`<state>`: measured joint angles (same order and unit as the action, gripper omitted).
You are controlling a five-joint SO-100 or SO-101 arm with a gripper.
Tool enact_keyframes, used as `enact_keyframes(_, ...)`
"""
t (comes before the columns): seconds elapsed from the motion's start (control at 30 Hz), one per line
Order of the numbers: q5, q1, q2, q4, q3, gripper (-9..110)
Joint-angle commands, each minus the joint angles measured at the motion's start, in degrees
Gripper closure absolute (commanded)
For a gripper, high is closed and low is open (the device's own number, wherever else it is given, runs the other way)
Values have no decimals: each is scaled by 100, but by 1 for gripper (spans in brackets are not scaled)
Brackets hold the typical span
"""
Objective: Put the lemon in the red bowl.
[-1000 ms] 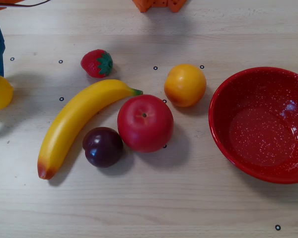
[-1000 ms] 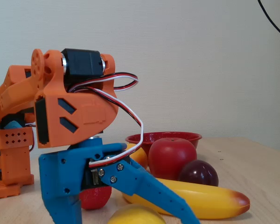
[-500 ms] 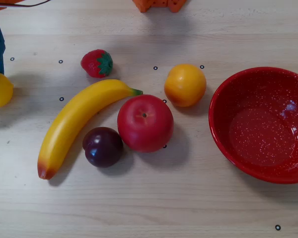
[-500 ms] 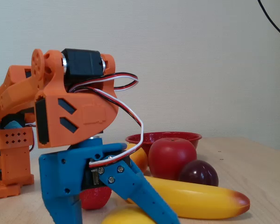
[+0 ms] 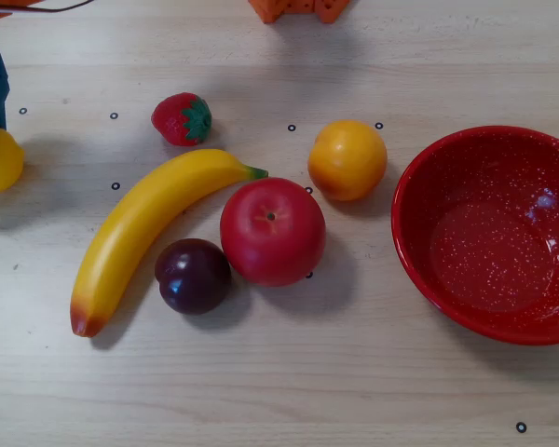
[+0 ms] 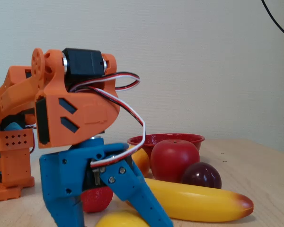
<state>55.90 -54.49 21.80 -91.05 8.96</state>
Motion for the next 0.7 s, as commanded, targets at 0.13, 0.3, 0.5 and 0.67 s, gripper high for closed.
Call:
enact_keyframes(0.13, 193, 44, 404, -149, -554, 73)
enact_keyframes(0.3, 246, 35, 413, -176, -554, 76)
enact_keyframes(0.5, 272, 35, 422, -229, -571, 84)
enact_keyframes(0.67, 185, 53, 439, -316, -668, 101)
